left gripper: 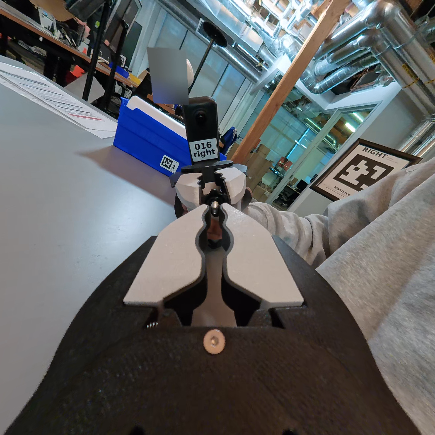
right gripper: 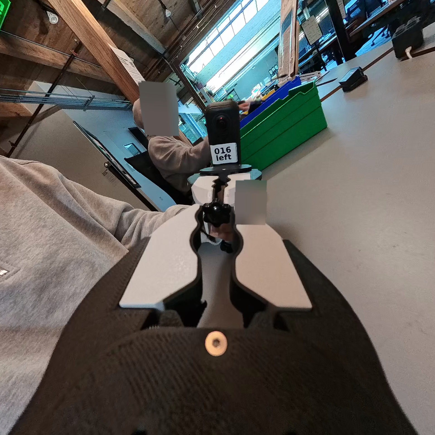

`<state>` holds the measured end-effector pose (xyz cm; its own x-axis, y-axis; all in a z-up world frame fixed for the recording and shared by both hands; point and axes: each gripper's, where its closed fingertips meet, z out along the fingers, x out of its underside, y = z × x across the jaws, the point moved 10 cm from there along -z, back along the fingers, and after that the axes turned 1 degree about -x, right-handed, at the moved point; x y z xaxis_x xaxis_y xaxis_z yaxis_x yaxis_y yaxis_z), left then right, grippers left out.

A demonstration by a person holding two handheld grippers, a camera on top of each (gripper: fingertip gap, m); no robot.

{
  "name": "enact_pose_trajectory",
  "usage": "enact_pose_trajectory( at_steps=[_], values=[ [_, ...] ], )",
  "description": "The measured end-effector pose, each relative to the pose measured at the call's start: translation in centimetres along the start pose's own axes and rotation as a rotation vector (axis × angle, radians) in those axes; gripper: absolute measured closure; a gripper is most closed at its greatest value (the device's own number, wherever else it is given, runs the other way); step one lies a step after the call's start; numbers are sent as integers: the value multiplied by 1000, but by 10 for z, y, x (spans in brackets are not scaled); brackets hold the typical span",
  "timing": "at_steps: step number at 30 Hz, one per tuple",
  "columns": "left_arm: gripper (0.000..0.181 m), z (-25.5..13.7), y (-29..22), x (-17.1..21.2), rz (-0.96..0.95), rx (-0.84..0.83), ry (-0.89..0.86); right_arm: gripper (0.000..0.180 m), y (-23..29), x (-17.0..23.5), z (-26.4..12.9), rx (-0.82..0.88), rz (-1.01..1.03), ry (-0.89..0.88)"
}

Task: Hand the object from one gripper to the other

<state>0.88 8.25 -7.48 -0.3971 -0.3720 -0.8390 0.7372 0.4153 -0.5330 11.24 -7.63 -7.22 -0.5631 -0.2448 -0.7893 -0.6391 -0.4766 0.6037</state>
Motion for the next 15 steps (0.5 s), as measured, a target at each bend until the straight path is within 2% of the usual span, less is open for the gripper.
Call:
enact_pose_trajectory(
  at_steps=[4,8,12,15],
  values=[
    [175,0,2,0,-26,-9,-11,157,0,0,0,30,-60,-27],
    [175,-5,6,-1,-70,-28,-51,125,2,-6,-5,115,-162,-145],
    [175,-12,13,-3,-173,3,-134,120,7,-10,-12,202,-313,-179],
    [176,-14,16,-2,-249,41,-141,126,16,-10,-11,270,-580,-159]
  ],
)
